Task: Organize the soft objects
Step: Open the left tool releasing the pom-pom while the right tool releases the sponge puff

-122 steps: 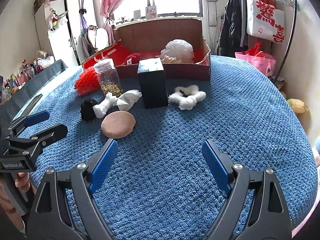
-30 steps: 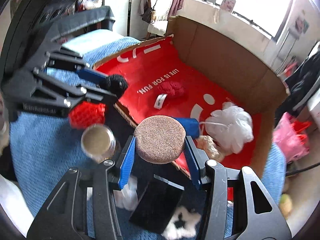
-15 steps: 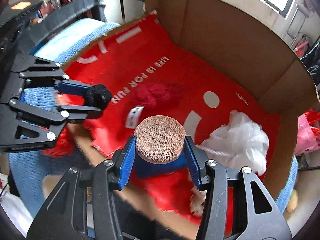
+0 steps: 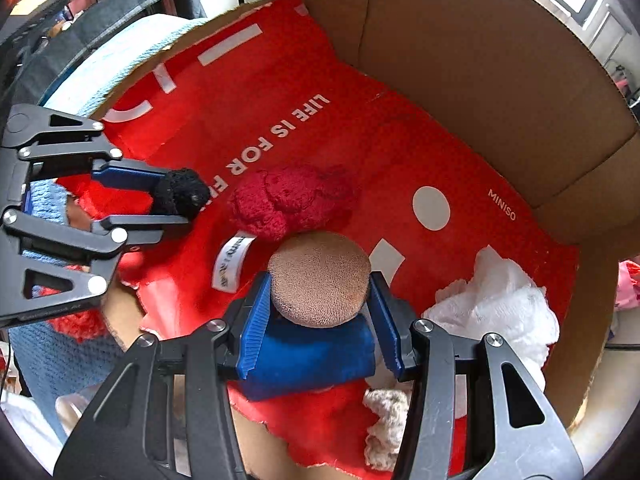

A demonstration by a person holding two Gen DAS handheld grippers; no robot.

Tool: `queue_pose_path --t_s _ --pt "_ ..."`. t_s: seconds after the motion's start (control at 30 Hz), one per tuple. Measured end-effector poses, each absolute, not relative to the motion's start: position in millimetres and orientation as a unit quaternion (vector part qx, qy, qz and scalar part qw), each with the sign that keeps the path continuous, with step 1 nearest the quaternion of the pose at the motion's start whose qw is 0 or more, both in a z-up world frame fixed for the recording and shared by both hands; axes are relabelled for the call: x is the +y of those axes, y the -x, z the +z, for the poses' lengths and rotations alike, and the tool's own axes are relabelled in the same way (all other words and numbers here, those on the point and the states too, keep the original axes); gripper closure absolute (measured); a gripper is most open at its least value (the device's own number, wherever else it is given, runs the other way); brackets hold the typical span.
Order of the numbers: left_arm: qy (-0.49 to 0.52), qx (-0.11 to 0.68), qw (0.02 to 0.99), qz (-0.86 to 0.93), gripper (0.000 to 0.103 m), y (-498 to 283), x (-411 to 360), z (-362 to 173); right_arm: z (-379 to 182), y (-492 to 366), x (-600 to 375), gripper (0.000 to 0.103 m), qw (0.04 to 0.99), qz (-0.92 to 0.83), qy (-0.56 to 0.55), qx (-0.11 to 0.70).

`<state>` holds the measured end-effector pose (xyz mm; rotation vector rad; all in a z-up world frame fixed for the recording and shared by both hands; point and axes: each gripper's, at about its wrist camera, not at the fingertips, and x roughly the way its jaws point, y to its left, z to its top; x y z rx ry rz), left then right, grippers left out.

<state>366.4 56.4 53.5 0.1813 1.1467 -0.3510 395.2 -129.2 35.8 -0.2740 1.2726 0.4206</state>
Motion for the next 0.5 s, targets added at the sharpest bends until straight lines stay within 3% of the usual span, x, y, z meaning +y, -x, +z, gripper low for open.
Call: queue_pose_path --t_s 0.27,0.5 --pt "-0.087 0.539 0.821 -0.167 0.072 -371 59 52 30 -400 -133 0.055 0.772 0.197 0.124 0.592" --pt "-0.091 0.540 0.820 -0.168 0.065 -372 53 47 25 -408 -124 0.054 0.768 0.196 0.134 0.595"
